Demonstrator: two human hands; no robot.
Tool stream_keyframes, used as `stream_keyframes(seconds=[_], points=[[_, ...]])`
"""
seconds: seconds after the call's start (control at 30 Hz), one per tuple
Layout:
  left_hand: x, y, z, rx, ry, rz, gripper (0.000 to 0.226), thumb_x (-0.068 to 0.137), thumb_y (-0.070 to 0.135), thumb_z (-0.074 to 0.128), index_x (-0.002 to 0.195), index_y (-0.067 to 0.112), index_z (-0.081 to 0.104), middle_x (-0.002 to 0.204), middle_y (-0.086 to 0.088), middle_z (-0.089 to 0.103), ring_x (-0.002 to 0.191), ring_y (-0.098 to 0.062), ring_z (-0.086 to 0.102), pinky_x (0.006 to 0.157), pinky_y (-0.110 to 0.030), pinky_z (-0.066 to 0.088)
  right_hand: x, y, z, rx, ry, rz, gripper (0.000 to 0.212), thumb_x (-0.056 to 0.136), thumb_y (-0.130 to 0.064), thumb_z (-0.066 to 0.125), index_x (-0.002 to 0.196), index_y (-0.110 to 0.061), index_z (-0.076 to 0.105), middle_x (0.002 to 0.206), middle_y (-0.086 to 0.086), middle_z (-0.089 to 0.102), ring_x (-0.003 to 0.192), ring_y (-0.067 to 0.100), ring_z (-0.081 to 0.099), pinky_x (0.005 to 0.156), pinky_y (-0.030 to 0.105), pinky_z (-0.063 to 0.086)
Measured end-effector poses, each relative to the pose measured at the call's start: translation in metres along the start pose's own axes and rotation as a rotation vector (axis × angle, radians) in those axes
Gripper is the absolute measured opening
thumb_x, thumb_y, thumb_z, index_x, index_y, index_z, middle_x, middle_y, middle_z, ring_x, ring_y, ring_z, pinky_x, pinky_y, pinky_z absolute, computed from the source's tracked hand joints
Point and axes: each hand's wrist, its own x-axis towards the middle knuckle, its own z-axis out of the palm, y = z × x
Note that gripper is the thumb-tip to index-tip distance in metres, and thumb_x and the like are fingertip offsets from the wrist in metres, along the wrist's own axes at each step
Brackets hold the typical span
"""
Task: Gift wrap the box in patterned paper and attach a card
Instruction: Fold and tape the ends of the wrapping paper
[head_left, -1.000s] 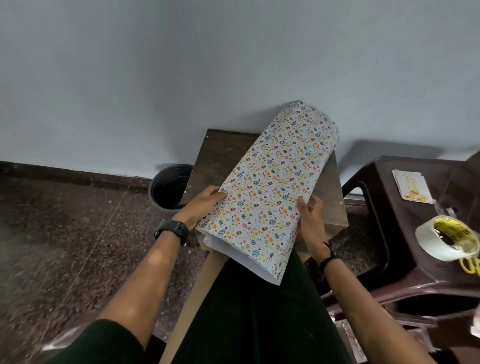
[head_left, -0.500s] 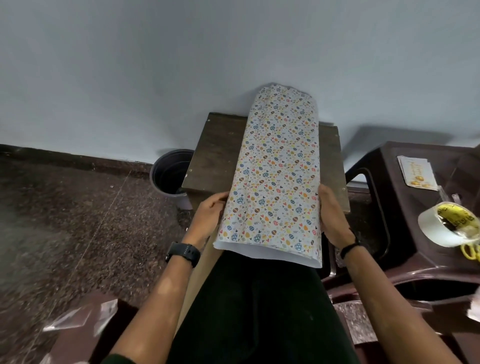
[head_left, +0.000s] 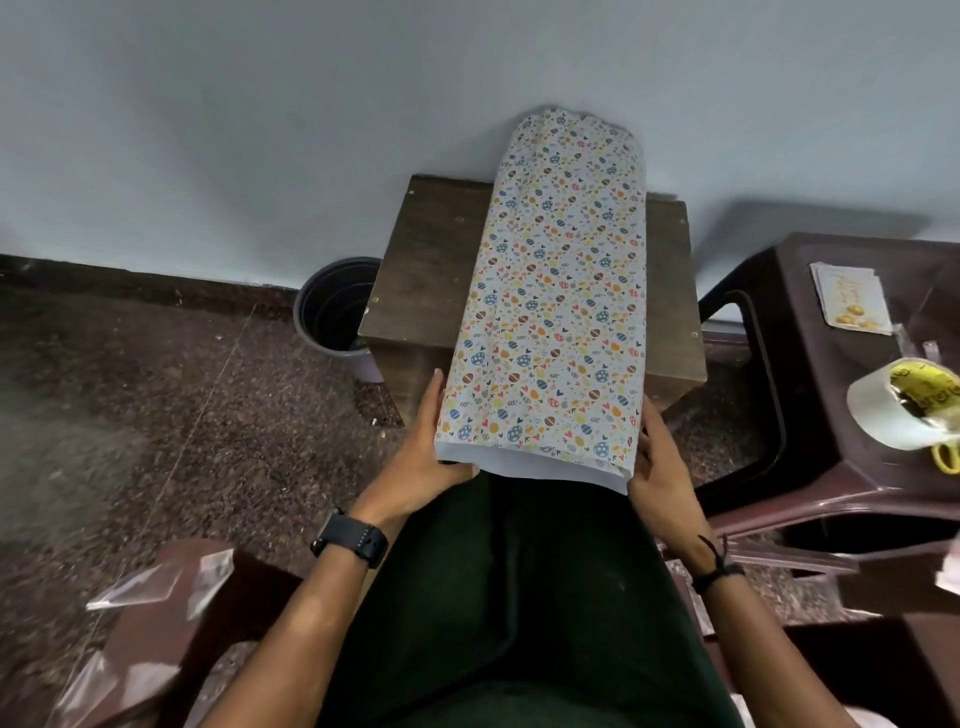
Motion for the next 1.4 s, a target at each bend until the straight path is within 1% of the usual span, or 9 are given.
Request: stream_keyframes(seconds=[0.1, 0.2, 0.33, 0.47, 0.7, 0.97, 1.17, 1.27, 1.4], points=[[0.0, 0.0, 0.009, -0.031, 0.13, 0.083, 0.088, 0.086, 0.0, 0.063, 0.149, 0.029, 0.009, 0.147, 0.016, 0.031, 0.133, 0.006, 0.032, 0.105, -0.012, 0.03, -0.005, -0.002, -0.001, -0.107, -0.1, -0.076, 0.092, 0.082, -0.009, 0.069, 0.149, -0.034, 0.01, 0.142, -0.036, 0.024, 0.135, -0.012, 0.023, 0.109, 0.013, 0.022], [0.001, 0.004, 0.021, -0.003, 0.226, 0.146, 0.068, 0.094, 0.004, 0.054, 0.144, 0.035, 0.02, 0.144, 0.017, 0.038, 0.13, 0.006, 0.036, 0.1, -0.006, 0.032, -0.01, -0.004, 0.004, -0.211, -0.131, -0.103, 0.098, 0.074, -0.014, 0.066, 0.15, -0.027, 0.007, 0.15, -0.021, 0.02, 0.14, -0.004, 0.016, 0.114, 0.016, 0.013], [0.004, 0.011, 0.028, 0.084, 0.265, 0.193, 0.07, 0.094, -0.002, 0.047, 0.134, 0.05, 0.022, 0.14, 0.021, 0.039, 0.128, 0.008, 0.036, 0.099, 0.0, 0.029, -0.013, -0.02, 0.02, -0.128, 0.036, -0.166, 0.063, 0.09, -0.012, 0.056, 0.144, -0.027, 0.028, 0.144, -0.019, 0.035, 0.134, -0.006, 0.029, 0.106, 0.008, 0.025], [0.006, 0.009, 0.029, 0.067, 0.259, 0.185, 0.071, 0.094, 0.0, 0.049, 0.134, 0.053, 0.026, 0.142, 0.019, 0.042, 0.13, 0.004, 0.04, 0.107, -0.019, 0.036, -0.016, -0.028, 0.034, -0.154, 0.096, -0.132, 0.061, 0.089, 0.005, 0.043, 0.144, -0.019, 0.03, 0.139, -0.017, 0.038, 0.125, -0.017, 0.032, 0.102, 0.002, 0.025], [0.007, 0.008, 0.034, 0.089, 0.213, 0.182, 0.062, 0.096, 0.012, 0.05, 0.15, 0.029, 0.022, 0.122, 0.056, 0.031, 0.116, 0.029, 0.032, 0.091, 0.004, 0.028, -0.01, -0.035, 0.045, -0.159, 0.076, -0.071, 0.062, 0.091, -0.001, 0.046, 0.146, -0.021, 0.024, 0.147, -0.01, 0.035, 0.134, 0.001, 0.031, 0.114, 0.028, 0.026], [0.007, 0.015, 0.037, 0.027, 0.298, 0.201, 0.056, 0.093, 0.017, 0.057, 0.142, 0.031, 0.032, 0.128, 0.032, 0.043, 0.116, 0.023, 0.039, 0.088, 0.002, 0.033, -0.012, -0.035, 0.051, -0.196, 0.147, -0.072, 0.057, 0.086, 0.0, 0.045, 0.139, -0.017, 0.034, 0.131, -0.005, 0.044, 0.121, 0.009, 0.042, 0.106, 0.031, 0.036], [0.007, 0.015, 0.042, 0.026, 0.362, 0.212, 0.059, 0.091, 0.011, 0.059, 0.133, 0.041, 0.03, 0.126, 0.03, 0.045, 0.114, 0.022, 0.041, 0.086, 0.001, 0.034, -0.013, -0.032, 0.058, -0.147, 0.26, -0.086, 0.067, 0.077, -0.028, 0.057, 0.139, -0.015, 0.035, 0.134, -0.001, 0.047, 0.124, 0.017, 0.046, 0.1, 0.046, 0.043], [0.01, 0.013, 0.044, 0.006, 0.384, 0.225, 0.058, 0.09, 0.013, 0.061, 0.132, 0.038, 0.032, 0.124, 0.032, 0.046, 0.114, 0.019, 0.043, 0.085, -0.001, 0.036, -0.009, -0.04, 0.058, -0.052, 0.357, -0.152, 0.07, 0.075, -0.02, 0.076, 0.134, -0.017, 0.041, 0.126, -0.011, 0.052, 0.118, 0.008, 0.052, 0.095, 0.036, 0.049], [0.015, 0.006, 0.049, 0.023, 0.467, 0.231, 0.06, 0.088, 0.017, 0.067, 0.134, 0.038, 0.036, 0.127, 0.015, 0.049, 0.117, 0.01, 0.045, 0.089, -0.004, 0.036, 0.001, -0.052, 0.058, 0.047, 0.441, -0.252, 0.046, 0.085, -0.008, 0.068, 0.125, -0.02, 0.05, 0.117, -0.016, 0.059, 0.109, 0.001, 0.057, 0.085, 0.023, 0.051]])
